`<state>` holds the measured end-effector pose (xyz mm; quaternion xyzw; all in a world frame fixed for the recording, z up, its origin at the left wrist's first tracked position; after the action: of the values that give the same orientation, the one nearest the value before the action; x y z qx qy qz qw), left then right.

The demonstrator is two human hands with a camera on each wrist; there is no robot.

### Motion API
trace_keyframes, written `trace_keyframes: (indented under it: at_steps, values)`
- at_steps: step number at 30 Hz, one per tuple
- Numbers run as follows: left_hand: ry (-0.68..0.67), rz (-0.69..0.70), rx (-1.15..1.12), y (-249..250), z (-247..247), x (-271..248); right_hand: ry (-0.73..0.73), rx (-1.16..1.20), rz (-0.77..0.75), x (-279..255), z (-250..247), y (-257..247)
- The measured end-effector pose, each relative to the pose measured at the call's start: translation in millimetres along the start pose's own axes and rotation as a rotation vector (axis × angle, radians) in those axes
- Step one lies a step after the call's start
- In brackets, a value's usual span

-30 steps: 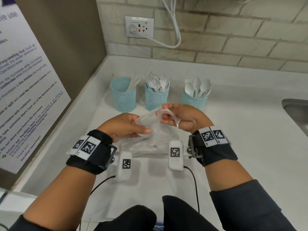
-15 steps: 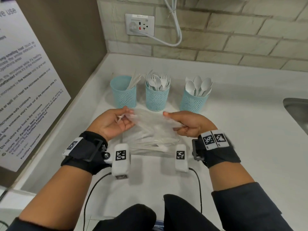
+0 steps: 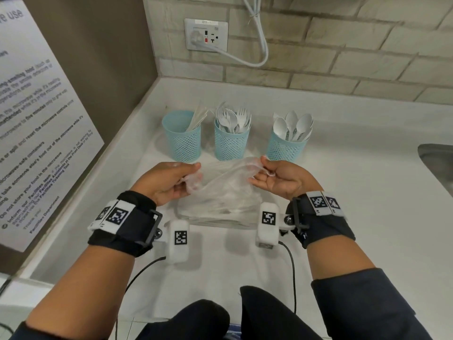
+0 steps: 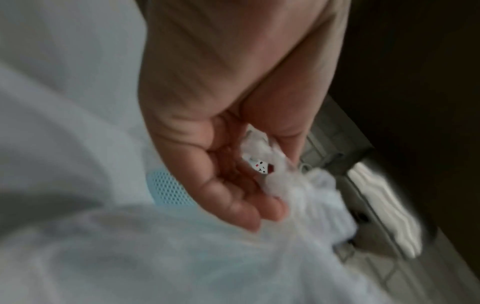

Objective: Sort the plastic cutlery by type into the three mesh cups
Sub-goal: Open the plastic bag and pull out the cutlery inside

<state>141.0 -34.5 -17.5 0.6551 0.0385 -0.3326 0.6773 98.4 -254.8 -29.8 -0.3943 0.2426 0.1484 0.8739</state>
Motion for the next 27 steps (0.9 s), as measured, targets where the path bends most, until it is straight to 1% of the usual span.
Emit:
trace_keyframes:
  at_steps: [3,5,7,9,10,11,12,13,15,17,18,20,23,24,27]
  values:
    - [-0.120,0.038,-0.290,4,8,-2,0.055,0.007,0.010,2,-4,4]
    - [-0.184,0.044,-0.442,8,12,-5,0.047,-0.003,0.013,3,-5,3]
    - [-0.229,0.033,-0.505,10,15,-8,0.005,-0.128,0.015,3,0,-2]
    - [-0.216,0.040,-0.486,13,14,-7,0.006,-0.296,-0.009,0,5,-9]
    - [-0.204,0.057,-0.440,14,14,-7,0.035,-0.423,-0.026,-5,8,-13]
    - [-0.193,0.080,-0.362,17,14,-7,0.069,-0.598,-0.037,-10,11,-18]
    - [-0.180,0.102,-0.264,19,15,-7,0.081,-0.780,-0.040,-15,15,-22]
    - [-0.162,0.117,-0.155,21,16,-8,0.060,-0.937,-0.034,-19,20,-24]
    - [-0.091,0.139,0.094,26,15,-12,0.021,-1.137,-0.002,-24,26,-24]
    - [0.013,0.211,0.372,35,13,-17,0.069,-1.282,0.003,-27,27,-29]
    - [0.057,0.256,0.501,40,12,-19,0.112,-1.339,-0.020,-28,28,-33]
    - [0.086,0.294,0.690,46,12,-23,0.197,-1.387,-0.097,-29,30,-41]
    - [0.052,0.263,0.949,46,14,-25,0.279,-1.242,-0.220,-31,28,-53]
    - [0.074,0.260,0.997,48,12,-27,0.290,-1.200,-0.253,-33,28,-56]
    - [0.258,0.280,1.013,57,-5,-30,0.269,-1.180,-0.267,-35,23,-59]
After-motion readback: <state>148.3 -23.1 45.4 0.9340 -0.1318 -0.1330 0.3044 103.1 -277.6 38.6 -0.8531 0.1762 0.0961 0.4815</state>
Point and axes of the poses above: each hand's wrist, its own x-axis towards the middle knuckle, its own z-axis out of the palm, y = z × x, the point moved 7 cm from there along x, towards the middle knuckle, and after that the axes turned 8 degrees about -y, right-handed, at the moved point
